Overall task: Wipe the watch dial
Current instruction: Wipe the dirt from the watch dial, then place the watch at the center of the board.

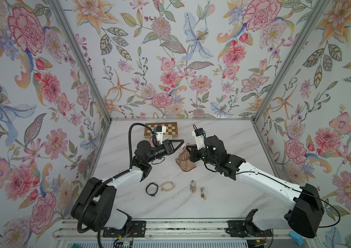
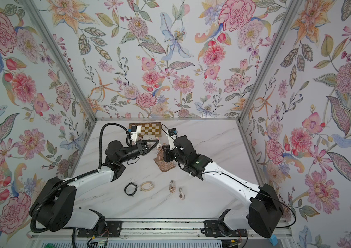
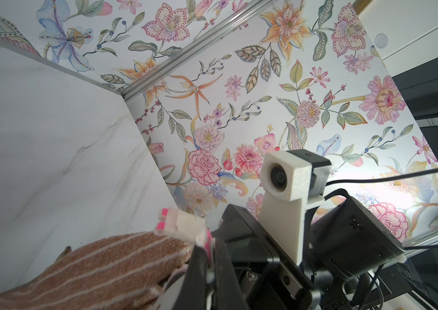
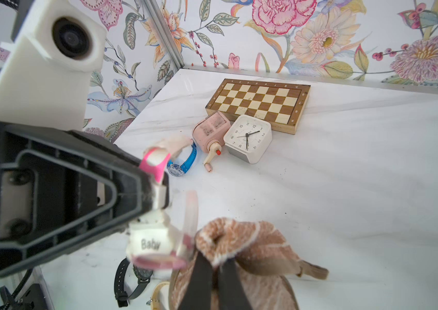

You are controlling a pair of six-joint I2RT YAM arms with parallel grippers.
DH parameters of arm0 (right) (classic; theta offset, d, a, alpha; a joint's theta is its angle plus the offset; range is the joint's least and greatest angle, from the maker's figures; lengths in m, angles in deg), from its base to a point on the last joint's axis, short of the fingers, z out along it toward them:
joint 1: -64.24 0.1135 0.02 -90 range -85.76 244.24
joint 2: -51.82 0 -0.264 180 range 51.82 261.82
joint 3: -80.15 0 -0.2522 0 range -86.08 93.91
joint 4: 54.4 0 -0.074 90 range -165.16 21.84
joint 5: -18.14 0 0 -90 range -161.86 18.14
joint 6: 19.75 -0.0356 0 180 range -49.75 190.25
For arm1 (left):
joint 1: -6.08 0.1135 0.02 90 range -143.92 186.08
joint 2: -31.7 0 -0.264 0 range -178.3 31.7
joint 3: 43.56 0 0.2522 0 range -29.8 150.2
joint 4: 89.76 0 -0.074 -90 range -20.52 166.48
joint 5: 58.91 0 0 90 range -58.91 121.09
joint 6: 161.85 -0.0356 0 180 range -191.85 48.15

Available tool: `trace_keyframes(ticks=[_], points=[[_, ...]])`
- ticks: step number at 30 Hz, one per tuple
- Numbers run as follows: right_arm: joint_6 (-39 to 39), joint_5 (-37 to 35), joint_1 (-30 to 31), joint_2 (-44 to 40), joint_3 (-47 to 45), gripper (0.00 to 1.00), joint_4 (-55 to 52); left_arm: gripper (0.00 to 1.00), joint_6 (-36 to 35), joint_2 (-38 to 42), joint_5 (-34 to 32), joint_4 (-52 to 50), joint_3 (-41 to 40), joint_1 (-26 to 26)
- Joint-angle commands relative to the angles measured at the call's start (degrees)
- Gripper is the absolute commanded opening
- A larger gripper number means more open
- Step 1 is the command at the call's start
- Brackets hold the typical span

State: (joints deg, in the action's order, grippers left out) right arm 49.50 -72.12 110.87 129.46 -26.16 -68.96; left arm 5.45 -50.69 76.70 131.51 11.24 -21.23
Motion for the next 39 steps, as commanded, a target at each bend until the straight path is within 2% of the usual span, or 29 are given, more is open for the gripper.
trace_keyframes(ticks=[1,10,14,19,23,28,31,32,34,36,39], points=[[-1.2,1.6,2.3,-0.5,1.1,0.00,4.2,0.00,-1.4,1.6,1.6,-0.2,1.6,-0.6],[-0.3,-1.5,2.2,-3.6,-0.1,0.00,0.6,0.00,-2.8,2.4,1.8,-1.9,1.7,-0.5],[-2.1,-4.6,-2.5,-6.3,-2.8,0.00,-5.1,0.00,-2.7,2.1,3.7,-1.7,2.2,-0.1],[-1.8,-5.0,-8.6,-10.3,-5.8,0.00,-10.1,0.00,-3.1,1.6,9.6,-2.7,3.2,0.9],[-0.9,-5.0,-12.3,-13.3,-8.0,0.00,-10.6,0.00,-5.7,1.9,12.9,-7.9,4.8,1.7],[0.0,-3.7,-14.8,-15.1,-9.8,0.00,-10.5,0.00,-11.0,1.8,13.9,-17.6,7.5,3.1],[0.7,-2.4,-16.1,-15.5,-10.3,0.00,-10.4,0.00,-18.4,1.6,12.2,-28.4,10.3,3.6],[0.9,-1.9,-16.6,-15.7,-10.5,0.00,-10.5,0.00,-23.8,1.3,9.8,-37.9,12.5,3.8],[1.0,-0.6,-17.6,-15.9,-10.7,0.00,-10.4,0.00,-37.0,-0.5,2.2,-57.4,19.6,3.7],[1.1,1.0,-18.4,-16.2,-10.9,0.00,-10.4,0.00,-48.3,-3.8,-8.2,-73.9,27.5,3.1],[1.3,2.1,-18.9,-16.4,-10.9,0.00,-10.4,0.00,-56.2,-8.6,-17.7,-84.1,33.8,2.7]])
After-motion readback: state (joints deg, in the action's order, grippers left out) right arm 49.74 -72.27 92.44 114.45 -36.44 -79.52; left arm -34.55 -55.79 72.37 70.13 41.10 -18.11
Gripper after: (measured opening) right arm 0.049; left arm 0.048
